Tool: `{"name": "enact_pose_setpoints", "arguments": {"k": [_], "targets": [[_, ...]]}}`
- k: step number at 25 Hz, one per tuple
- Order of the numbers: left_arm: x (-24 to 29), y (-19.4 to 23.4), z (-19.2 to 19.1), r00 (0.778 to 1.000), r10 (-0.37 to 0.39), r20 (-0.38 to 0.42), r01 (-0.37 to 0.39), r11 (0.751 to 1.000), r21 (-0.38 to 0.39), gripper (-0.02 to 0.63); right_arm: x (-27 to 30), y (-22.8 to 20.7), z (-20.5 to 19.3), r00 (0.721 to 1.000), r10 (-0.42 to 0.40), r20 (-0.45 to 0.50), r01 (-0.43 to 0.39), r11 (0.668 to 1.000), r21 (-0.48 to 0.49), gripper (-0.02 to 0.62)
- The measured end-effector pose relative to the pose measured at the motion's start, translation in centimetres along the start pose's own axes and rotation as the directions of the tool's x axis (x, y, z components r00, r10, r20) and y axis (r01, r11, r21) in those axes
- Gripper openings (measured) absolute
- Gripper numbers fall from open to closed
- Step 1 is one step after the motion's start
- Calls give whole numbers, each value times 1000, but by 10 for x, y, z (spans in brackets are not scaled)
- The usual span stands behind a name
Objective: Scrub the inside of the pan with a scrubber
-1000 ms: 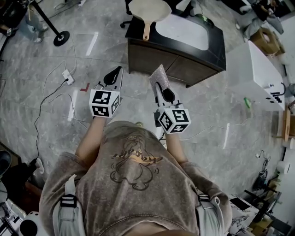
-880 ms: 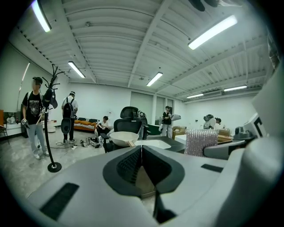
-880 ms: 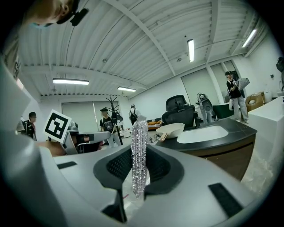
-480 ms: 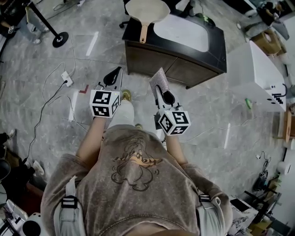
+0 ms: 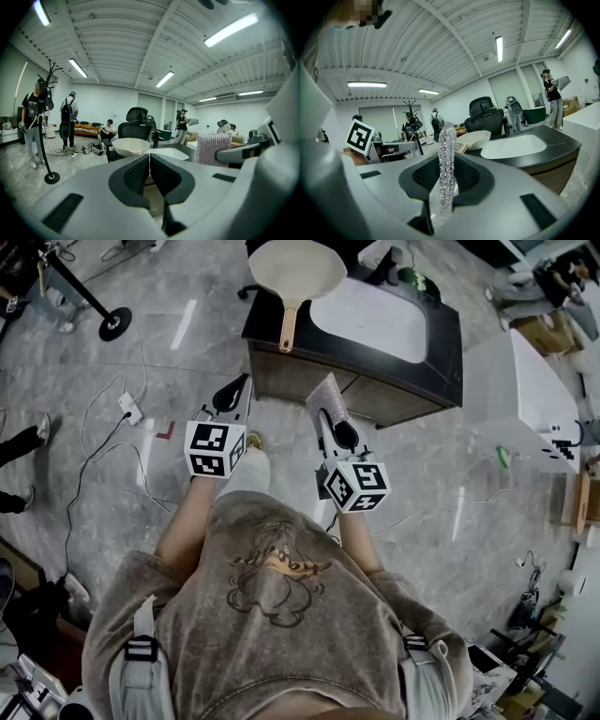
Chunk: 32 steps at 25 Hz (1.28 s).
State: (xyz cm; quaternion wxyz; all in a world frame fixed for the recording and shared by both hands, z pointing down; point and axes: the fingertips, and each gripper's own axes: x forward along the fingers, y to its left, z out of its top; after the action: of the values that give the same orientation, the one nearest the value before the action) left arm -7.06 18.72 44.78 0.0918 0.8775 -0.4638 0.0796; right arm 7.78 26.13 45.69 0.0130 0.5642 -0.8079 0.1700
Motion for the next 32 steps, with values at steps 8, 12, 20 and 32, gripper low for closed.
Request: {"name": "enact_pose_setpoints", "arguments": {"k": [8,12,20,32], "targets": [[61,37,24,1000,-3,3,3,1000,-5,18,64,-26,32,1000,-9,-8,9,1000,-16,84],[85,55,33,1000,-12,4,12,1000,-7,18,90,-35,46,1000,-23,-6,23,1000,-21,84],[132,95,45,999,-27,-18,27,1000,-5,18,145,-51,67,998,-60,-4,60,998,-24,84],[193,127,48,994,-86,-70,86,996,-1,18,192,-80,84,990,-142,1,142,990,-3,84]]}}
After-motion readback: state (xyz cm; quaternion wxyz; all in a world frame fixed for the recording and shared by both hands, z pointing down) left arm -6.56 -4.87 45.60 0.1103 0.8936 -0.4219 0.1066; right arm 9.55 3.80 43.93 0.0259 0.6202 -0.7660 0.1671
